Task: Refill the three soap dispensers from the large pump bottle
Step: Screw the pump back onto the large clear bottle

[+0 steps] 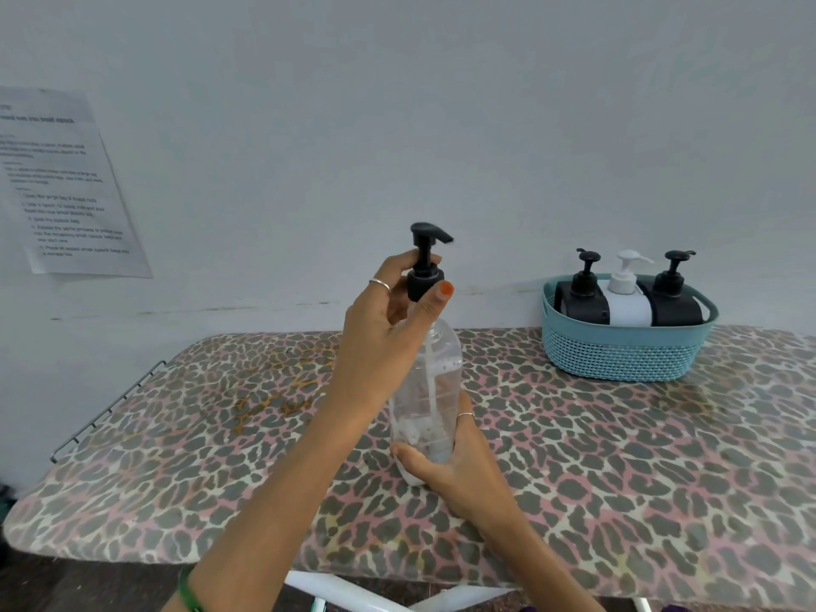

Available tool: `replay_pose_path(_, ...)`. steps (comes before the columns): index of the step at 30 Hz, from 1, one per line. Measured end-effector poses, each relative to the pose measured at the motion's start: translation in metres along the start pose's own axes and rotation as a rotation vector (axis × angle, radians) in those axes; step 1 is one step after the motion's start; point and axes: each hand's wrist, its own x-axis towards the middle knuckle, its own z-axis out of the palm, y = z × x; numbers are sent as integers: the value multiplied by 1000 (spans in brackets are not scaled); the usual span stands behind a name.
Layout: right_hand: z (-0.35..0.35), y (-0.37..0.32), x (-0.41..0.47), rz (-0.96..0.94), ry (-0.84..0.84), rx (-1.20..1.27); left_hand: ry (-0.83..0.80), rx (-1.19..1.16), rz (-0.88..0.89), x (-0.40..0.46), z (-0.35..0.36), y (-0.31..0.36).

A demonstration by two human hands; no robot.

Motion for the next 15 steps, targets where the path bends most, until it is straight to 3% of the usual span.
replay_pose_path(15,1,-2,0,-19,-16,9,84,17,-67,-20,3,-13)
